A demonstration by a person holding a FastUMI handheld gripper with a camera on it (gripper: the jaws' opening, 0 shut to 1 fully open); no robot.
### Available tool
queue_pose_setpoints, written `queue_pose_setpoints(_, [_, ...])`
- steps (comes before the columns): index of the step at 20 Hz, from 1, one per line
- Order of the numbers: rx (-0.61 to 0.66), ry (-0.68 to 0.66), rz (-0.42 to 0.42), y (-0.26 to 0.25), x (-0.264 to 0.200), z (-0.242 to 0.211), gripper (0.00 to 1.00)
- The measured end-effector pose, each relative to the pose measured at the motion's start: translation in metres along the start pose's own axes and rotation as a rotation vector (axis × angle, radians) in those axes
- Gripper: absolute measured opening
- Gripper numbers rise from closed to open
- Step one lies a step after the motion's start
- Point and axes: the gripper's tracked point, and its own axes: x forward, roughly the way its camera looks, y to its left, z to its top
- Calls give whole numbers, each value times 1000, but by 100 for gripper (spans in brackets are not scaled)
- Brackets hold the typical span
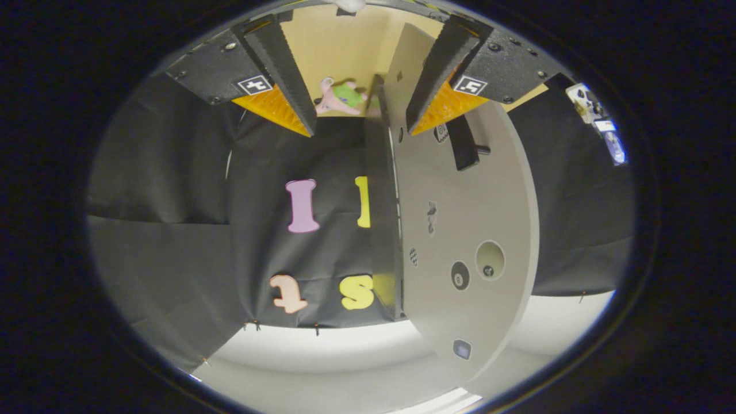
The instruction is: Open the shoe cabinet door, grab the shoes and put them into the shoe cabinet, then close the shoe cabinet door.
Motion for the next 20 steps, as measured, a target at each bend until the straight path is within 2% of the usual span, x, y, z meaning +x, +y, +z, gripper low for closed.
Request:
queue_pose_setpoints(6, [-22, 20, 116, 33, 21, -3, 99])
queue_pose_setpoints(14, [-9, 27, 12, 56, 22, -3, 92])
queue_pose_setpoints(20, [-12, 23, -53, 105, 23, -8, 92])
